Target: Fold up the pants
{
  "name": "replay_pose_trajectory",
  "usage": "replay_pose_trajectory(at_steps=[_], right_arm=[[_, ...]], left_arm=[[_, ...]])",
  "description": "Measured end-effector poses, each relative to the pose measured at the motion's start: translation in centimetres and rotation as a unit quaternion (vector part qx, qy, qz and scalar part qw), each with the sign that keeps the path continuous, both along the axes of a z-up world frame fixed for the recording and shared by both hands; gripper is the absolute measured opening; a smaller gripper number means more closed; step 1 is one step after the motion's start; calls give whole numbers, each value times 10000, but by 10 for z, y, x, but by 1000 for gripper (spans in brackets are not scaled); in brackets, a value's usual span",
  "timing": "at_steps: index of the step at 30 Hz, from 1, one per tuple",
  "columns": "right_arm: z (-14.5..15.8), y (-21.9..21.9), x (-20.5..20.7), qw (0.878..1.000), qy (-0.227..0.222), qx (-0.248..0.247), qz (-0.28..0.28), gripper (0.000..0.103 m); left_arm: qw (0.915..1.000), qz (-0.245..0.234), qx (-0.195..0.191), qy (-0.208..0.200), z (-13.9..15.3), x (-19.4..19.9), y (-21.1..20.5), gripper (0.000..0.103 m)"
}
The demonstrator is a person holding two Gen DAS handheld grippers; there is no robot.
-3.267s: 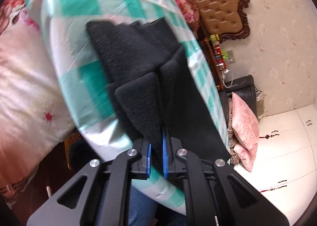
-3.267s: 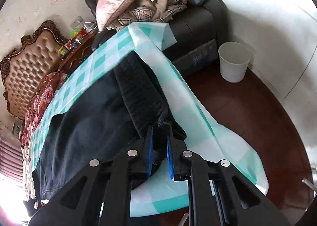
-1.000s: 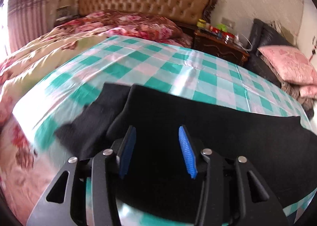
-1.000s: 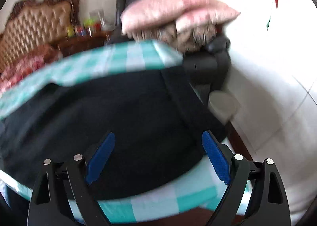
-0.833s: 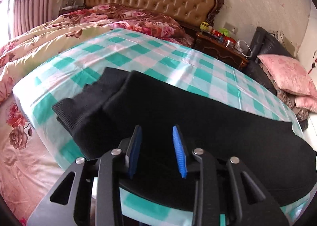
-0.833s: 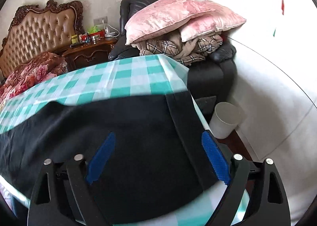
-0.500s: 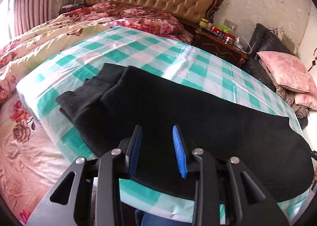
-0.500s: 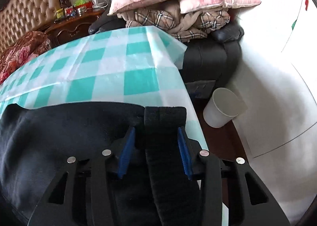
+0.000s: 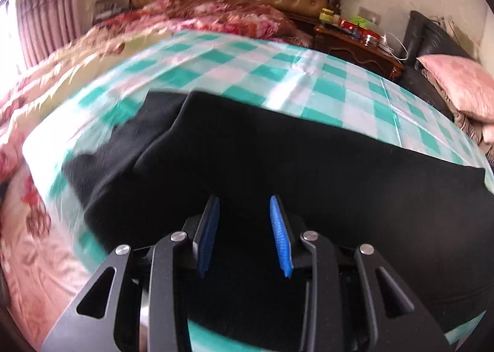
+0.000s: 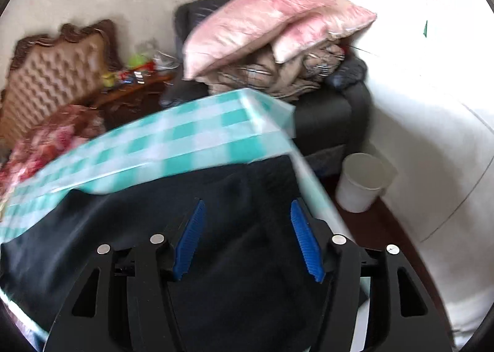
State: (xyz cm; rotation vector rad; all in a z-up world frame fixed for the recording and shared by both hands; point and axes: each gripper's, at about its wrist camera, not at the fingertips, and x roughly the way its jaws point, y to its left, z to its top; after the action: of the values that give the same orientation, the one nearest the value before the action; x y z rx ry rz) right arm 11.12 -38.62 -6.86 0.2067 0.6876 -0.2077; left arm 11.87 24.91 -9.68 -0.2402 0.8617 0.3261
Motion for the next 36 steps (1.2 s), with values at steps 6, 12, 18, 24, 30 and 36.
replay_pose_trajectory(at_steps=[6, 12, 18, 24, 30, 36], right_arm=[[-44, 34, -9, 9932, 770, -743, 456, 63], [-43, 32, -11, 9924, 854, -721, 513, 62], [-5, 68, -31, 9948, 415, -770, 527, 81], [-33, 83, -25, 9831, 1048, -1404, 525, 81], [-41, 44, -40, 9888, 1137, -961, -34, 83], [-24, 21, -61, 9956, 682, -574, -273, 83]], left_arm=[[9999, -68, 64, 74, -12, 4, 23, 37], [9996, 125, 263, 24, 2, 0, 48, 17], [9954, -827, 213, -441, 14, -12, -1, 46], [9981, -525, -79, -323, -13, -26, 40, 41], [9972, -199, 443, -567, 13, -44, 58, 47], [9928, -938, 359, -649, 11, -46, 14, 57]])
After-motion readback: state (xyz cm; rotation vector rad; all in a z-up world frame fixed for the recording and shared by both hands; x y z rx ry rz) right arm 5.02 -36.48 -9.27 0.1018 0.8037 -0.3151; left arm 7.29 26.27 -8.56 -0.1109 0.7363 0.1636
